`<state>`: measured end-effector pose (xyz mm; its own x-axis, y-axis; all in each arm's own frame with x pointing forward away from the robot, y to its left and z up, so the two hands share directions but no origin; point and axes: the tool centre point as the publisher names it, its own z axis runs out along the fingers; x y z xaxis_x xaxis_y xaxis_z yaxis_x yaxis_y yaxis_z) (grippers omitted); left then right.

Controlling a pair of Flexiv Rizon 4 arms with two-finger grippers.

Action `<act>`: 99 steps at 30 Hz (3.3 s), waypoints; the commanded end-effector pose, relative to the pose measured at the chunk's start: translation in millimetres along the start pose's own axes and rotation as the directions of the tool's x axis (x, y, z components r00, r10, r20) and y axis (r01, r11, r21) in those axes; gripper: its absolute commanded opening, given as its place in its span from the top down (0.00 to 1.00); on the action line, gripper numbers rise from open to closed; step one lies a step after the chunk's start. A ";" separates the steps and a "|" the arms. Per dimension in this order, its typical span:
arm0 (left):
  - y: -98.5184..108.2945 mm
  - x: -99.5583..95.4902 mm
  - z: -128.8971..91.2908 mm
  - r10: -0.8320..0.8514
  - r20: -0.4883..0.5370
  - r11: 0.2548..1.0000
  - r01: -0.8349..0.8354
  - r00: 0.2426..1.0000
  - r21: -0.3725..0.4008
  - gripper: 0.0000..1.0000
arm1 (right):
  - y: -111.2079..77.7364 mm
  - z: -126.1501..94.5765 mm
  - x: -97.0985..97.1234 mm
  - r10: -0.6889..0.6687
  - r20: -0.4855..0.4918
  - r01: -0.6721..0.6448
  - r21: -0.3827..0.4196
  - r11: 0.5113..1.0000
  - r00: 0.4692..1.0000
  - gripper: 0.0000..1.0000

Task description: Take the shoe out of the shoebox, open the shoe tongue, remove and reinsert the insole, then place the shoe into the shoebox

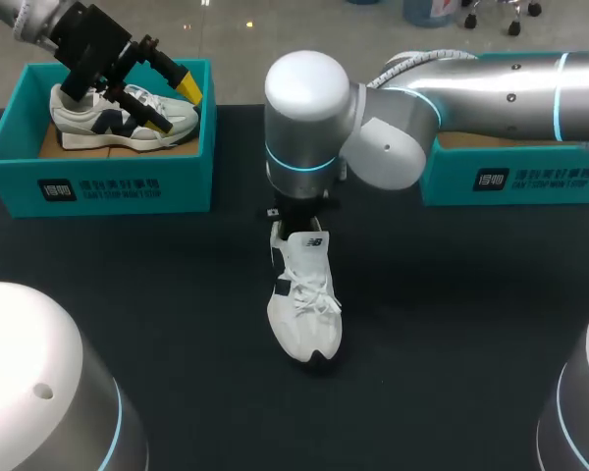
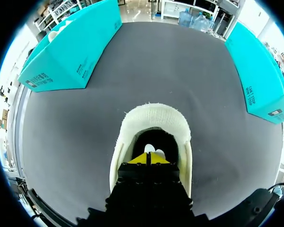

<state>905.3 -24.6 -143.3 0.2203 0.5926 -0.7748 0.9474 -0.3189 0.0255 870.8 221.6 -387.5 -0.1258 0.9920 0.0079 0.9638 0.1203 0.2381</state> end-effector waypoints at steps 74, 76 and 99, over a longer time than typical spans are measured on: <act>-0.6 -0.1 -0.6 0.000 -0.004 1.000 0.000 1.000 0.000 0.00 | -64.3 -50.5 -14.8 0.030 0.132 -0.093 0.504 0.859 0.991 0.00; -0.6 -0.1 -0.6 0.000 -0.004 1.000 0.000 1.000 0.000 0.00 | -65.4 -54.8 -14.0 0.026 0.135 -0.092 0.505 0.858 0.991 0.00; -0.6 -0.1 -0.6 0.000 -0.004 1.000 0.000 1.000 0.000 0.00 | -86.9 -98.6 -14.3 0.055 0.152 -0.117 0.438 0.891 0.987 0.57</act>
<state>905.3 -24.6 -143.3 0.2203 0.5926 -0.7748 0.9474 -0.3189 0.0255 771.9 199.9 -319.2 -0.0380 0.9901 -0.1351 0.9694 0.0037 -0.2453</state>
